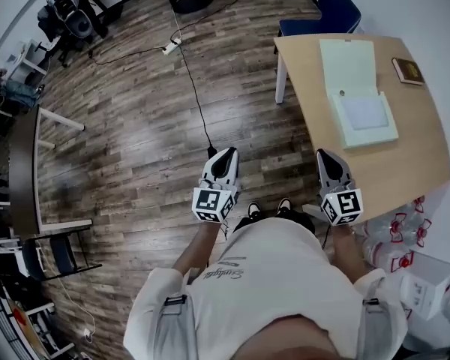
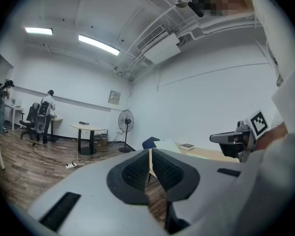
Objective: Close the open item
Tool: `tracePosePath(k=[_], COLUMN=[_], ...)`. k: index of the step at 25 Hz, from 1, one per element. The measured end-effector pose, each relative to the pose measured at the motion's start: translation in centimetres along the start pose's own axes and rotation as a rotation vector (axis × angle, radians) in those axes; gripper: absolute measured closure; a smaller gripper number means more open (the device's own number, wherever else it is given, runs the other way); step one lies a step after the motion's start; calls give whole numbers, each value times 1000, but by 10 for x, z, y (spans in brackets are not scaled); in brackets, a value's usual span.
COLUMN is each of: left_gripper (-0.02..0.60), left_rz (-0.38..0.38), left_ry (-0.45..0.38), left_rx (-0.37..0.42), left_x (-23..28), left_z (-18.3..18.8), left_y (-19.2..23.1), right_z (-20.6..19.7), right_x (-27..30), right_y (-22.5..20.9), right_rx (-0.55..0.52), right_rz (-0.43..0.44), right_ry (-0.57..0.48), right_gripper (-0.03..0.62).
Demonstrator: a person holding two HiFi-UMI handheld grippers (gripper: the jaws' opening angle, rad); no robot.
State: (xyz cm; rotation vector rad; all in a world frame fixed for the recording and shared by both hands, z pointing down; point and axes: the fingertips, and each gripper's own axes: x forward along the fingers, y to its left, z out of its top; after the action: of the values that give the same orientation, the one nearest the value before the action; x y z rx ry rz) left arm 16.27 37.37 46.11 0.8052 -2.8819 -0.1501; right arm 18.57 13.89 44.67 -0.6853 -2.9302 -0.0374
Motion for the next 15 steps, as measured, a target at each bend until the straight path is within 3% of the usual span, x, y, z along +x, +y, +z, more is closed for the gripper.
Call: tracePosePath(k=[9,15], left_gripper=[554,554], left_rz=[-44,-33], left_ry=[47,59], left_rx=[-17,-17], left_x=[14,34], left_z=[-26,-31], left_y=[25,30], right_z=[-27,-29], right_x=[5,25], right_y=[12,0], right_rx=[34,35], right_rz=[-54,-34], right_ry=[62,63], right_gripper=[599,599])
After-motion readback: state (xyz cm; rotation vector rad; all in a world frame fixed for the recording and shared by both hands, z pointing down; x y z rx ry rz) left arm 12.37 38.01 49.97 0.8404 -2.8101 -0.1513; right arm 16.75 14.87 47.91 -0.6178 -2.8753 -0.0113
